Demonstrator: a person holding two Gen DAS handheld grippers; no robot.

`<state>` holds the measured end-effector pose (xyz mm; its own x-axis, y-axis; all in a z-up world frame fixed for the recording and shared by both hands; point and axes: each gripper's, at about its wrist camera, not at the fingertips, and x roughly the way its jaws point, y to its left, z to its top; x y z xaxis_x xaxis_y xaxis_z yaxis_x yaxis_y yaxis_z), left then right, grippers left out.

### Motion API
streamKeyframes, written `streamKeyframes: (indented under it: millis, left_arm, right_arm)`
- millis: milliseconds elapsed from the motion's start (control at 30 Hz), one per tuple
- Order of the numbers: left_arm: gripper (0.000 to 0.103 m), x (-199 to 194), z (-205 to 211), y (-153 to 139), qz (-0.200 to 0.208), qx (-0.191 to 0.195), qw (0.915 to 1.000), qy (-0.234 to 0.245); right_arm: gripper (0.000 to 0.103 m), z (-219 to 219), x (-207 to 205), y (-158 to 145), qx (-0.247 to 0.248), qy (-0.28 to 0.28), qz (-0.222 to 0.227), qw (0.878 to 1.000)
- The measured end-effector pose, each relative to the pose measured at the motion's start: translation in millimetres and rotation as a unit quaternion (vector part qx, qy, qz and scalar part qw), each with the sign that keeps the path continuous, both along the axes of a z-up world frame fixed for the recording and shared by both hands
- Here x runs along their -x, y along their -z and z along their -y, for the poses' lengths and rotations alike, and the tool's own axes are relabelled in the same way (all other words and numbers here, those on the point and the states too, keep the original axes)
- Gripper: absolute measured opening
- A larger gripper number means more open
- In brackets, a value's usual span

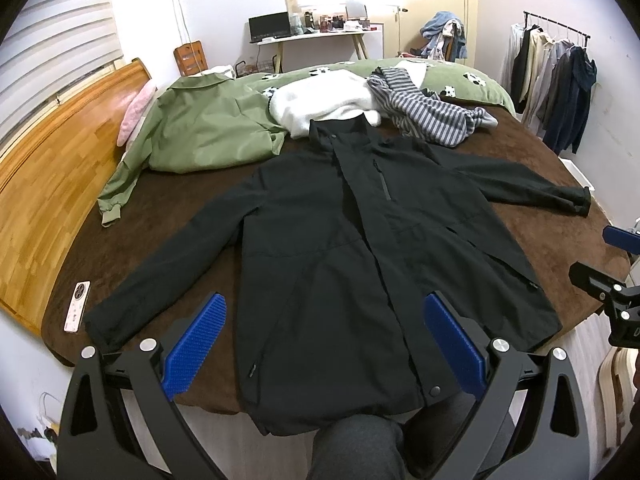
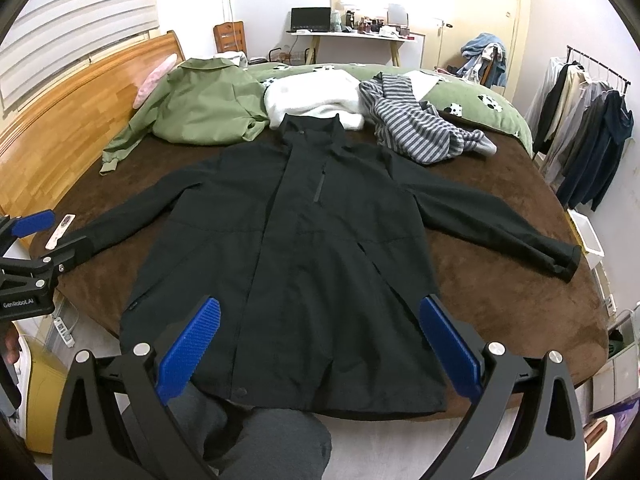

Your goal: Fold large clothes

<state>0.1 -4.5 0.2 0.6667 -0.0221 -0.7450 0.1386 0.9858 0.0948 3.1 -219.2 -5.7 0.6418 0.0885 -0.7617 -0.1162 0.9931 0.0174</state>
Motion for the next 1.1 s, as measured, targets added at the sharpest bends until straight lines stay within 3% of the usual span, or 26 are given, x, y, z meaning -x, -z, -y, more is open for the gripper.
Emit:
streamKeyframes:
  millis: [667,867,1100]
  left_arm:
    - [0.097,-21.2,19.3,14.3,-0.015,0.001,0.9997,0.018]
    - [0.097,-46.5,48.6,14.3,-0.008,0.009,0.9985,0.053]
    - [0.097,-87.5,108.1,25.1,-0.006,0.016,0.9951,0.097]
  right_arm:
    - [0.098,15.0,-14.0,16.2,-0.005,0.017,-0.003,1.0]
    - [0.098,53.1,-21.7,18.2,-0.016,0.051,0.001,0.999]
    - [0.098,112.7,-32.8,21.1,0.007,0.112,0.012,0.994]
